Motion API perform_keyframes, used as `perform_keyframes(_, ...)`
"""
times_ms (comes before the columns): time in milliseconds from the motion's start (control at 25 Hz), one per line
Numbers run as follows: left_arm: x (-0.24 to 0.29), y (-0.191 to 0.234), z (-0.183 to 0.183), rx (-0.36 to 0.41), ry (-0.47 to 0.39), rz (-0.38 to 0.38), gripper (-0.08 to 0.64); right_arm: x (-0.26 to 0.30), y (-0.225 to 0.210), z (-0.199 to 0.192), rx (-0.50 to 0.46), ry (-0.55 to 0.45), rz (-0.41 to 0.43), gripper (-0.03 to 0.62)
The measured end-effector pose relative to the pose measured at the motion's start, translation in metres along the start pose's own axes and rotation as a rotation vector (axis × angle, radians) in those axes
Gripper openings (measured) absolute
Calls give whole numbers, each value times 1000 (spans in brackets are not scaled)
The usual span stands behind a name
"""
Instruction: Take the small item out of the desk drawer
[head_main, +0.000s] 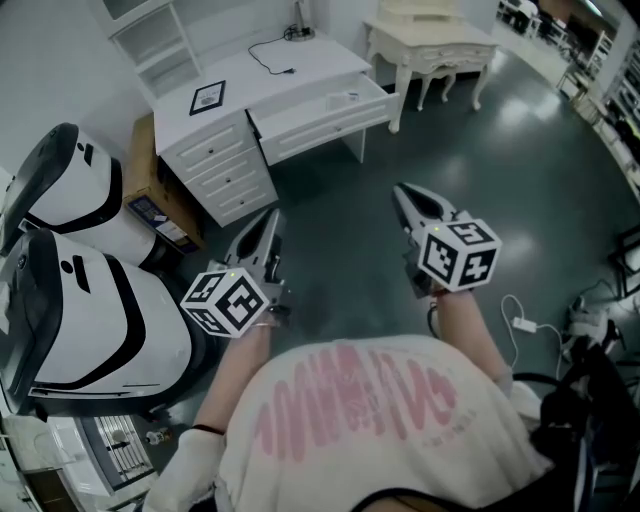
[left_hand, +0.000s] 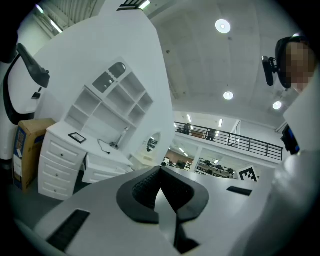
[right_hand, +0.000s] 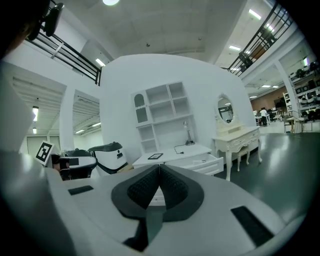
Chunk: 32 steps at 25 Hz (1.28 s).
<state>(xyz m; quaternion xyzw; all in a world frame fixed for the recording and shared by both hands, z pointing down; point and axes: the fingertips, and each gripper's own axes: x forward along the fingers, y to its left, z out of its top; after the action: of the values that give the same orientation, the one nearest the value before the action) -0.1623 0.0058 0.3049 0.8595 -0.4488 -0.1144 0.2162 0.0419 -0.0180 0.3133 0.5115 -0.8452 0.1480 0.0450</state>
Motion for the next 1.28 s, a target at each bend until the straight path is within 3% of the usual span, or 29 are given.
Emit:
perform_keyframes(240,19,36,5,-36,29,-8,29,30,3,-3,-23,32,-25,17)
perform_keyframes(800,68,75,-16,-97,107,-23,29,84,-30,-29,51,123,-58,17)
perform_keyframes(1080,110,98,-2,-87,98,-17,29,135,-65,-10,78,99,-37,17)
perform_keyframes(1280,151,125,17,-80,68,26,29,181,-91,15,69,85,-4,17)
